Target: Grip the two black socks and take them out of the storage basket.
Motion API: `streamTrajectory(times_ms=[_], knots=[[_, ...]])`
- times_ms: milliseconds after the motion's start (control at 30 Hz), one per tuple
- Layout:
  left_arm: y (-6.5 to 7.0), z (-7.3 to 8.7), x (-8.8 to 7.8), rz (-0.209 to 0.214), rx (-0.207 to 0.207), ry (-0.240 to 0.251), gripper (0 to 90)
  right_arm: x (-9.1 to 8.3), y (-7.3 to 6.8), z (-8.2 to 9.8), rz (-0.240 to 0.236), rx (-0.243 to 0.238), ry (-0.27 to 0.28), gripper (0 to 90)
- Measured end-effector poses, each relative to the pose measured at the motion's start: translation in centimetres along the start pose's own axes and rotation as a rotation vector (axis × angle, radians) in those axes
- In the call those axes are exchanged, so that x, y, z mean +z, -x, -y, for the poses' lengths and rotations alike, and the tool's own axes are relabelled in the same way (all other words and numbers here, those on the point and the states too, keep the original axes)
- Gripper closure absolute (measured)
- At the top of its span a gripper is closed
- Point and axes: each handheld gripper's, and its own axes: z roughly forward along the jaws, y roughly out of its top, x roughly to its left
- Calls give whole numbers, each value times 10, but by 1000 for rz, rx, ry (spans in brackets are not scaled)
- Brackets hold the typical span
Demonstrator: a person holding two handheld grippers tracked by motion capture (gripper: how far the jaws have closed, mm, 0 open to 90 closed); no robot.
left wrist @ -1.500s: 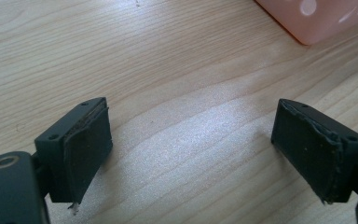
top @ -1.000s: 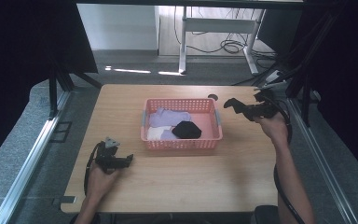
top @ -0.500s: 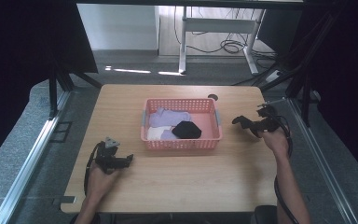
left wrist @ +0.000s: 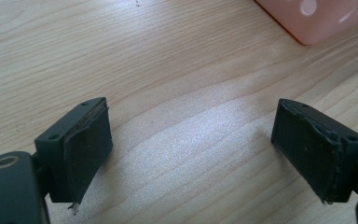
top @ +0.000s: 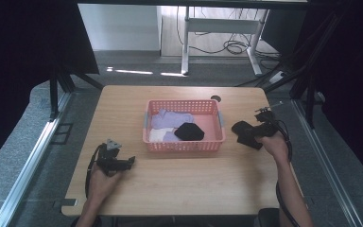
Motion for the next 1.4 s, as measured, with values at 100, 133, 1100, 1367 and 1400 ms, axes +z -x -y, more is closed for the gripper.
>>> streamTrajectory(times_ms=[100,133,1100,1367,1400], knots=[[0,0,0,-1,0,-2,118,-5,-5,-5,-6,-15,18,471],[0,0,0,0,0,-2,118,-7,-6,-7,-10,-19,21,461],[0,0,0,1,1,-3,118,7,-100,-64,-172,-241,45,308],[0,0,0,1,1,1,118,34,-137,-74,-226,-298,19,303],[0,0,0,1,1,1,118,34,-137,-74,-226,-298,19,303]])
